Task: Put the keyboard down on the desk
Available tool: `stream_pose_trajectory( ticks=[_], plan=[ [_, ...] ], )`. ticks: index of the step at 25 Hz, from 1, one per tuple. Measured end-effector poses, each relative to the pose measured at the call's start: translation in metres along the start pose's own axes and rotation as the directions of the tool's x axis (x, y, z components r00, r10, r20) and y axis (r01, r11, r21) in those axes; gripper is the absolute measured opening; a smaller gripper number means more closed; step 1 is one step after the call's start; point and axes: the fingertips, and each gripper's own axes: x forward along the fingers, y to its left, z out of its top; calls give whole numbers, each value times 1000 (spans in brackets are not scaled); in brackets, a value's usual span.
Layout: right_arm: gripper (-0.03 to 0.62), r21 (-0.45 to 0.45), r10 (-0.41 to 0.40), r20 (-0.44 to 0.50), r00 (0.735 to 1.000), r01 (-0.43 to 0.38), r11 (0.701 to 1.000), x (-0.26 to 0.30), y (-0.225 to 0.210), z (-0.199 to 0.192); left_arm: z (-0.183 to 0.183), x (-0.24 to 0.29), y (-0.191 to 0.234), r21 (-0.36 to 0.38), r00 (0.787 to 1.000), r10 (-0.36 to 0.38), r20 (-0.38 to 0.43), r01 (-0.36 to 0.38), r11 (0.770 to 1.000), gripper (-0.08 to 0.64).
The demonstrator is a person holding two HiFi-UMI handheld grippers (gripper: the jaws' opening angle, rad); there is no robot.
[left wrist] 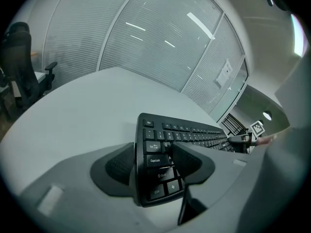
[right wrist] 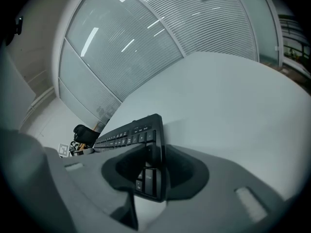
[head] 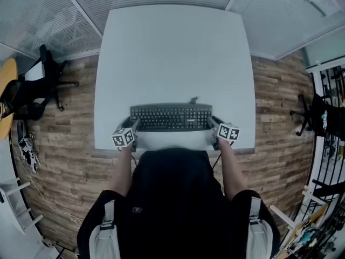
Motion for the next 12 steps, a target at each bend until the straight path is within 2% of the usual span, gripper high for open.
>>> stream_pose_trajectory(
  ticks=[7, 12],
  plan=[
    [140, -20, -6, 14, 1000, 6, 1000, -3, -8, 9, 8, -5, 6, 53, 999, 35, 29, -36, 998, 233],
    [140, -132, -85, 45, 995, 91, 987, -11, -10, 15, 12, -6, 2, 101, 999, 31, 35, -35, 994, 232]
  ],
)
